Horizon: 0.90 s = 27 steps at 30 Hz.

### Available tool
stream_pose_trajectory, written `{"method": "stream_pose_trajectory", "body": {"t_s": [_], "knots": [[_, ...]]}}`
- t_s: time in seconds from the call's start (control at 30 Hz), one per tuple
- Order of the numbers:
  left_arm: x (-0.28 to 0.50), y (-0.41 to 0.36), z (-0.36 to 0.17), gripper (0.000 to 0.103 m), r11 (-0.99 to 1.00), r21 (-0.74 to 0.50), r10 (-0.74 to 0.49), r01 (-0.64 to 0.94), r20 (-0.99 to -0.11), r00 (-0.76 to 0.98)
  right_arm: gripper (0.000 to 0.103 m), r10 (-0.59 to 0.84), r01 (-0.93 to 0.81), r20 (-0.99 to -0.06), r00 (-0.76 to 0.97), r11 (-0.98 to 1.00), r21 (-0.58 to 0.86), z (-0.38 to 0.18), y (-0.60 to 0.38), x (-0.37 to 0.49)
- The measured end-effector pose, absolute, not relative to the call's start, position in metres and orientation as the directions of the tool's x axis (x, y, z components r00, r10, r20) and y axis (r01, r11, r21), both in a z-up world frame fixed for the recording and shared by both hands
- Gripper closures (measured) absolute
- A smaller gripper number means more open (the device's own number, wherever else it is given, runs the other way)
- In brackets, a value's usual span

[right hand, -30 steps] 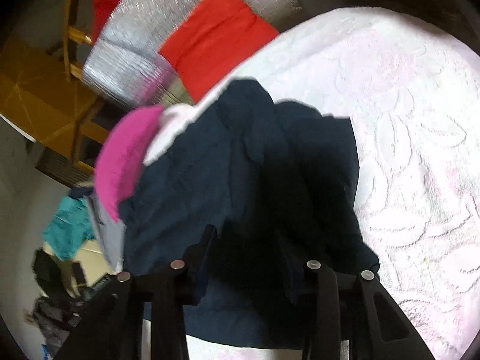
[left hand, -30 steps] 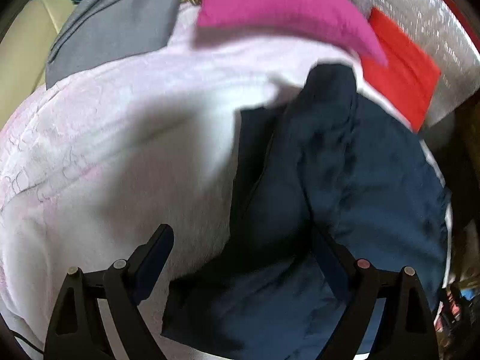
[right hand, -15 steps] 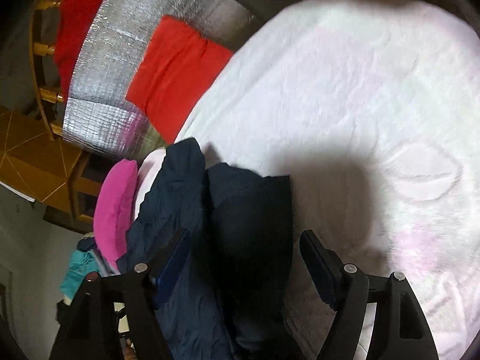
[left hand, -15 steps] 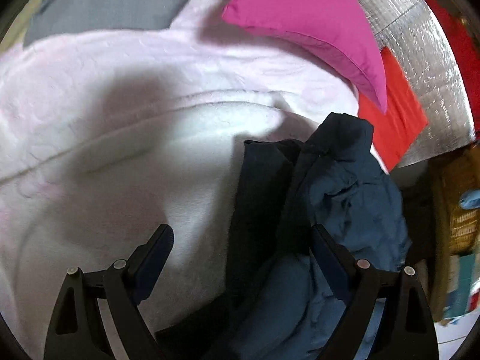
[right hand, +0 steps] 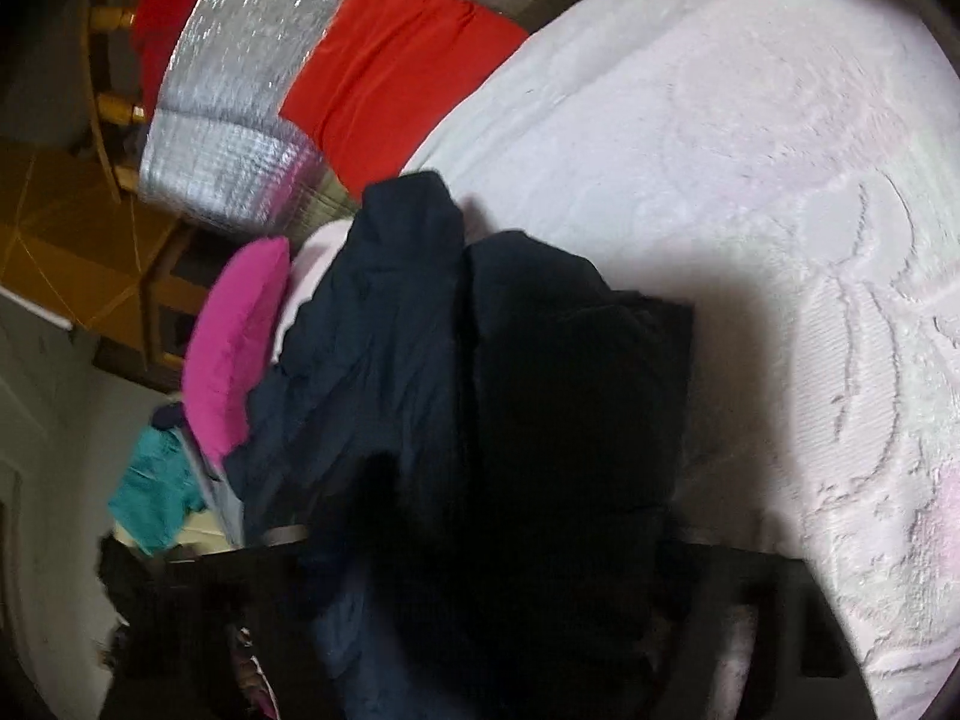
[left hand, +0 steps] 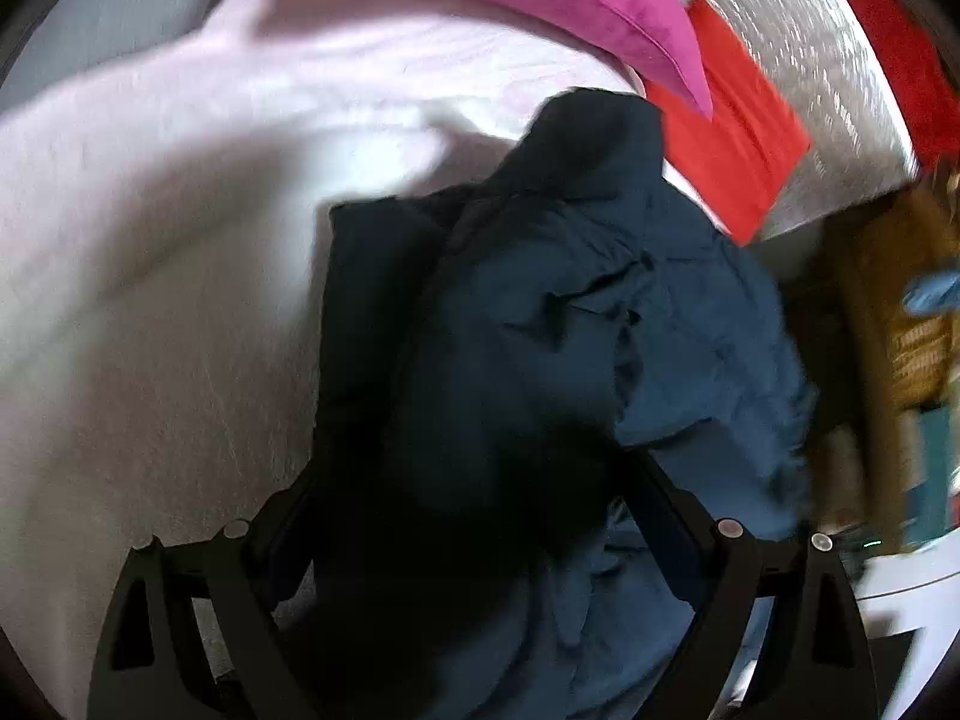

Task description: Fold large clothes

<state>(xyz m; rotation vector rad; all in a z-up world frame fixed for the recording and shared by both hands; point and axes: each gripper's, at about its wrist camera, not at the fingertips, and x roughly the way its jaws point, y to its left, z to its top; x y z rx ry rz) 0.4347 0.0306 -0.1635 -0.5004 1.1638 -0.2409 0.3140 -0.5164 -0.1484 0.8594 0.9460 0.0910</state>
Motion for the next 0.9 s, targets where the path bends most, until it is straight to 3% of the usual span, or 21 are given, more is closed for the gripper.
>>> {"method": "stream_pose_trajectory", "body": {"t_s": [0.07, 0.17, 0.33, 0.5, 0.9], "knots": [[0.428, 0.016, -0.153, 0.014, 0.904, -0.427, -0.373, -0.035, -0.824, 0.427, 0.057, 0.396, 0.278, -0.679, 0.618, 0.698, 0.66, -0.142, -0.509, 0.313], [0.417, -0.002, -0.141, 0.022, 0.954, -0.298, -0.257, -0.015, -0.846, 0.468, 0.064, 0.335, 0.253, -0.69, 0.642, 0.757, 0.603, -0.123, -0.497, 0.312], [0.402, -0.019, -0.13, 0.029, 0.983, -0.184, -0.154, -0.009, -0.846, 0.511, 0.066, 0.264, 0.186, -0.66, 0.703, 0.828, 0.529, -0.091, -0.477, 0.301], [0.386, -0.03, -0.122, 0.03, 0.996, -0.092, -0.082, 0.01, -0.827, 0.556, 0.066, 0.246, 0.243, -0.716, 0.654, 0.827, 0.506, -0.113, -0.483, 0.308], [0.387, -0.033, -0.122, 0.029, 1.0, -0.023, -0.027, 0.014, -0.822, 0.569, 0.038, 0.266, 0.304, -0.741, 0.617, 0.787, 0.536, -0.122, -0.495, 0.313]]}}
